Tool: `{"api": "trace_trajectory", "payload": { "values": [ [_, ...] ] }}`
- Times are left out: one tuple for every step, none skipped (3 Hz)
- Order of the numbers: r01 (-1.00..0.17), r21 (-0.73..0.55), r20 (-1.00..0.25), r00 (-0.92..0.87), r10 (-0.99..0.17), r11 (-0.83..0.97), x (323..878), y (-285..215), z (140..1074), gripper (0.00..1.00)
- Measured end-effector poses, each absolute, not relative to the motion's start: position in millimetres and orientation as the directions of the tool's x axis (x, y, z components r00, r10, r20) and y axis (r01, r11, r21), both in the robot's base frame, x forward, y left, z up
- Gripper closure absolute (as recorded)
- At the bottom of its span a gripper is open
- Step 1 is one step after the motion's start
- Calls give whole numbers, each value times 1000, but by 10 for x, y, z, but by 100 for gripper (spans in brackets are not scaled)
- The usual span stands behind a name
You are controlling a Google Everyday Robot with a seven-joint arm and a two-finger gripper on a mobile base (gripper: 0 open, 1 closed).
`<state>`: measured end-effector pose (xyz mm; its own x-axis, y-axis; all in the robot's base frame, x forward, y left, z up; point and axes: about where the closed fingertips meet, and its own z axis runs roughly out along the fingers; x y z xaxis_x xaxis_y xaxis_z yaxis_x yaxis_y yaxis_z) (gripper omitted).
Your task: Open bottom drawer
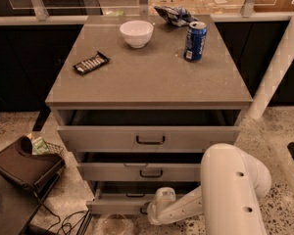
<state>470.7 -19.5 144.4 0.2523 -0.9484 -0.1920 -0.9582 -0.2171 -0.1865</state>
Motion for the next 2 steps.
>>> {"api": "trace_trajectory", "payload": {
  "values": [
    [-958,-187,-192,252,-948,-217,4707,-195,1444,100],
    [-958,-195,-188,246,-951,-210,4662,-206,1473,100]
  ]
}}
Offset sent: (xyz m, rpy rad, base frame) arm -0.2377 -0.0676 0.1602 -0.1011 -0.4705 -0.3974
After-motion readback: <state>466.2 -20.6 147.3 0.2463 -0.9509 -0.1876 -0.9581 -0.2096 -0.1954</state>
